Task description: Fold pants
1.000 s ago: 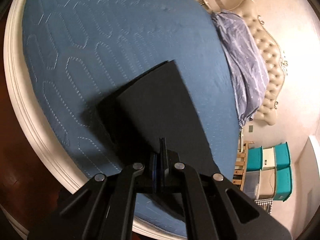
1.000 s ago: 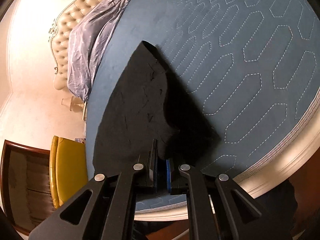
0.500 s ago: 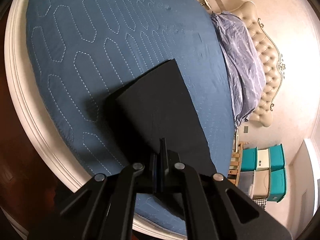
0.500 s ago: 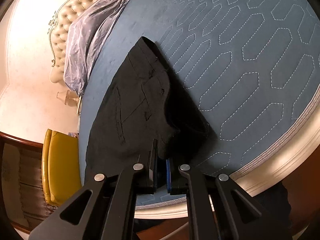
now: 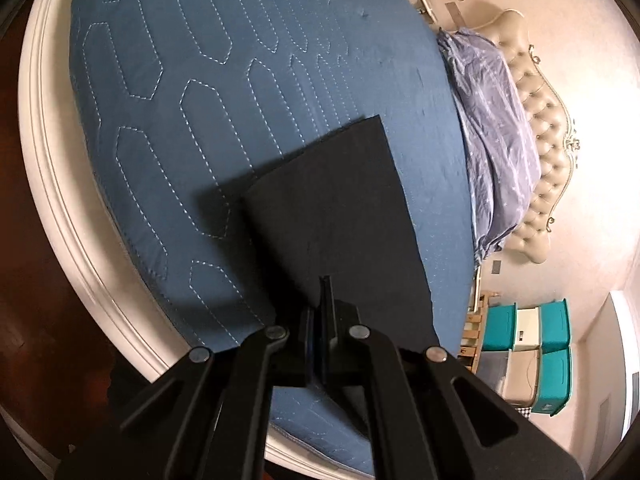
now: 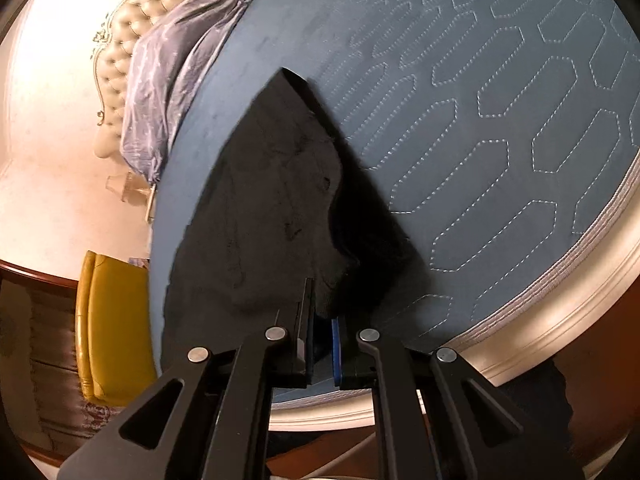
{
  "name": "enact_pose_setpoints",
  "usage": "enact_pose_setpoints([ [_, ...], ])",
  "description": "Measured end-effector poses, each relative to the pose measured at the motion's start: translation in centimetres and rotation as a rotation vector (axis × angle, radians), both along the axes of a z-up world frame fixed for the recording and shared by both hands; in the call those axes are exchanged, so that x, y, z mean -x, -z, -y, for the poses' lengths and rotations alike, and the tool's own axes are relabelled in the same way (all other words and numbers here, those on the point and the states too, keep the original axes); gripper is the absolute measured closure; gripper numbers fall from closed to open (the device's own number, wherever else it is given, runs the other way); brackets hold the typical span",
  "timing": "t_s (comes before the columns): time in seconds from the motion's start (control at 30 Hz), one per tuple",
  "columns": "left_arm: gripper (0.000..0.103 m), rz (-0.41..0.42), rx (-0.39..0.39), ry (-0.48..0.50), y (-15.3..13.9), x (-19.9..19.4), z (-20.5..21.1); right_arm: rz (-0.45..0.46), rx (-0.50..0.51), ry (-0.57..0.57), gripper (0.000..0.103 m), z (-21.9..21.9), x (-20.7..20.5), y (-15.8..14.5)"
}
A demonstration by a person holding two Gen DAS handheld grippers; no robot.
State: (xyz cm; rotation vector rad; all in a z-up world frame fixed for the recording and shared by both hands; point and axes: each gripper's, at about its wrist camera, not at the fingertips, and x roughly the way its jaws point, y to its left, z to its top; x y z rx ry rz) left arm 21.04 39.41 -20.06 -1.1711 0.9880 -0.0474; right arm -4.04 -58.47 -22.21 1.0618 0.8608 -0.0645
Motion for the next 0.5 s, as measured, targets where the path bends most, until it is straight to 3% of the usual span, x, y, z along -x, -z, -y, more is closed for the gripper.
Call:
enact_pose_setpoints([
  [0.17, 0.098, 0.015, -0.016, 0.004, 0.0, 0.2, 0.0, -0.018, 0.026, 0.019, 0.095, 0.1, 0.3, -0.1],
  [0.3, 0.094, 0.03, 0.001, 0.001, 0.2, 0.7, -0.3, -0.016, 0.02, 0.036, 0.085, 0.6, 1.1, -0.3],
  [0.33, 0.085, 0.034, 0.002, -0.001, 0.1, 1.1, -0.5, -0.022, 0.032, 0.038, 0.08, 0.8, 1.6, -0.5],
  [0.4, 0.07, 0.062, 0.007, -0.009, -0.5, 2.1, -1.3, -0.081, 0.113, 0.069, 0.05, 1.1, 2.5, -1.7],
  [0.43, 0.036, 0.037, -0.03, -0.024, -0.8, 2.6, -1.7, -0.114, 0.169, 0.099, 0.025, 1.3, 3.0, -2.4],
  [0.47, 0.018, -0.007, -0.108, -0.066, -1.4, 3.5, -2.3, -0.13, 0.23, 0.134, 0.023, 1.7, 3.8, -3.5],
  [0.5, 0.018, -0.012, -0.162, -0.11, -1.9, 4.4, -2.9, -0.126, 0.269, 0.153, 0.023, 2.1, 4.5, -4.5],
])
